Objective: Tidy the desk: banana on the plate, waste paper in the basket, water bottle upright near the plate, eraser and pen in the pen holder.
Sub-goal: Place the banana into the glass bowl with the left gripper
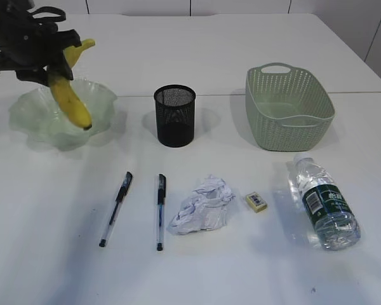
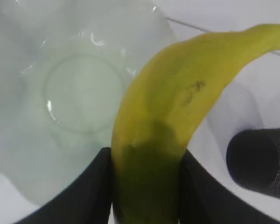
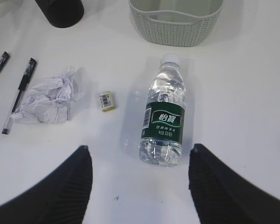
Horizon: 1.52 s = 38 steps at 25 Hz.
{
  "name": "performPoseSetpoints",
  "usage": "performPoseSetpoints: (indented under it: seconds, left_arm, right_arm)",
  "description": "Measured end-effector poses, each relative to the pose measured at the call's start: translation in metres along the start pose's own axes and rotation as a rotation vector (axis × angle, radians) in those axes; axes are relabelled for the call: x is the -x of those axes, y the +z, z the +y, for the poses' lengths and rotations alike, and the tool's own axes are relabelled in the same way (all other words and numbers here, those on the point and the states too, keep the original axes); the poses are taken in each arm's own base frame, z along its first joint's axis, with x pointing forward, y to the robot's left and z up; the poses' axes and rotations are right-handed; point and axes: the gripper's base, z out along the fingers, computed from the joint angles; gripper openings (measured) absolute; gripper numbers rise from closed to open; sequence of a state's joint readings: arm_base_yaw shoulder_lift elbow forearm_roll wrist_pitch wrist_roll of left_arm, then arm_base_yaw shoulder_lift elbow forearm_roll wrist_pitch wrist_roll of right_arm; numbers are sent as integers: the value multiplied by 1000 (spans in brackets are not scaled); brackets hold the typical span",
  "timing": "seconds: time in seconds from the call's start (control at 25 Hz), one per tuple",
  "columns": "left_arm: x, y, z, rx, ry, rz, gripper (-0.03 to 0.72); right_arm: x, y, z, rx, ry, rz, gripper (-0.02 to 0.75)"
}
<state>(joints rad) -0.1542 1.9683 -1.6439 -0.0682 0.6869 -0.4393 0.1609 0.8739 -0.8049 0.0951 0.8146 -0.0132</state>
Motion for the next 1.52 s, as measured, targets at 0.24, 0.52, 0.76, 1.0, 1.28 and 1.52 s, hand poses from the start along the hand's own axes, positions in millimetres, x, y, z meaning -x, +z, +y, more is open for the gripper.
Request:
performPoseSetpoints:
  seconds: [0.24,0.52,0.76,1.0,1.28,1.52]
  left_arm:
    - [31,39,7,11,-127,16,262]
    - [43,77,35,31,-263,53,262]
    - [37,107,47,-11,-371,91,262]
    - [35,121,53,-44,-439,87,262]
    - [38,120,52,-68,-463,74,269]
    - [35,120,52,-59,-462,98,318]
  right_arm:
    - [0,0,0,2,1,4,485]
    - [0,0,0,2,1,4,485]
    - [1,0,0,3,3,-14,485]
    - [2,0,0,3,3,-19,485]
    - [2,0,0,3,3,-19,485]
    - [2,0,0,2,3,-25,485]
